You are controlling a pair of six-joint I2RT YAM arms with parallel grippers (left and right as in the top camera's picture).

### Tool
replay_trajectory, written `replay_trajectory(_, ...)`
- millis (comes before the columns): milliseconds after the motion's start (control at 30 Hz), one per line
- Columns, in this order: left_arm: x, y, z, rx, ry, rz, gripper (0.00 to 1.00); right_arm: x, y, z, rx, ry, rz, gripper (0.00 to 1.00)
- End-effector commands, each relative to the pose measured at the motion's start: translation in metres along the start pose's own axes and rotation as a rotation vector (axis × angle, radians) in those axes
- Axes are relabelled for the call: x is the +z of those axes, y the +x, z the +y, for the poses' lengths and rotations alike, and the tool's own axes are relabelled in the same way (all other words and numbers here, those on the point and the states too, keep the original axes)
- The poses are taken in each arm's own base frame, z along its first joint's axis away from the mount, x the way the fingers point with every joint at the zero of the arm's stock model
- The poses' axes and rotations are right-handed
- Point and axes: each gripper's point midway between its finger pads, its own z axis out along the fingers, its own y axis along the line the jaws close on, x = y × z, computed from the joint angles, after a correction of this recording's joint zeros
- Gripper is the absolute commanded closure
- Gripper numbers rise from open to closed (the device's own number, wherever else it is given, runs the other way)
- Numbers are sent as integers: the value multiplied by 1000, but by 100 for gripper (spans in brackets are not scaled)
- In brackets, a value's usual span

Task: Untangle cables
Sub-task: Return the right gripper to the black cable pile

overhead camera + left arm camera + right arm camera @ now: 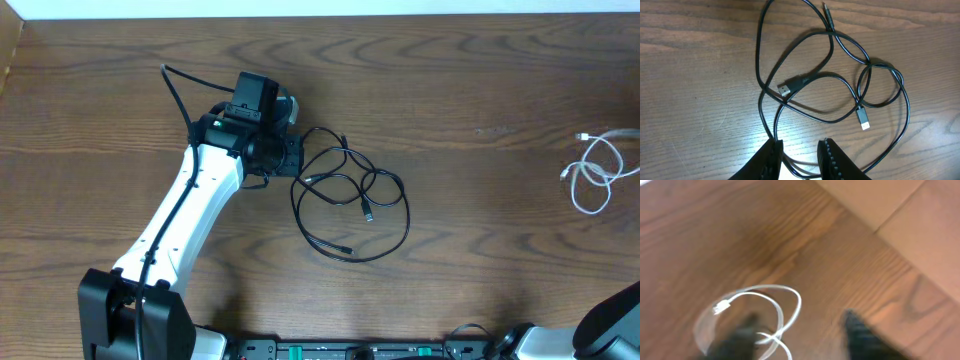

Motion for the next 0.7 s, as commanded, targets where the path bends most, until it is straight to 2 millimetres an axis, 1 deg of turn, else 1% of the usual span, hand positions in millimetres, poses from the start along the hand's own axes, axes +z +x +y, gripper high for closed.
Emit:
replay_trajectory(0,3,1,2,14,-15,7,71,-7,-2,44,15,-269,7,47)
replay_trajectory(33,3,1,2,14,-15,7,71,-10,1,53,15,-323,19,55)
replay_trajectory(100,3,1,2,14,-15,7,71,-15,9,68,15,-397,55,62)
replay_trajectory(133,3,1,2,14,-15,7,71,-18,16,75,21,-426,87,62)
replay_trajectory(167,3,1,3,14,-20,6,71,-22,32,85,26,-450,154,60)
replay_trajectory(267,3,1,12,13,-67,0,71,-32,60,104,-3,-481,268,56)
replay_trajectory(300,3,1,14,13,-79,-1,71,-37,70,114,-17,-503,304,51)
replay_trajectory(333,4,1,16,12,-91,-1,71,-43,79,124,-33,-528,341,48)
replay_trajectory(400,4,2,18,11,-98,1,67,-57,99,149,-64,-601,418,44)
replay_trajectory(433,5,3,18,11,-99,3,67,-70,120,168,-105,-642,495,42)
replay_trajectory(533,6,5,19,9,-100,8,67,-89,157,194,-206,-670,613,39)
replay_trajectory(667,11,12,22,5,-105,30,67,-109,203,230,-362,-730,713,38)
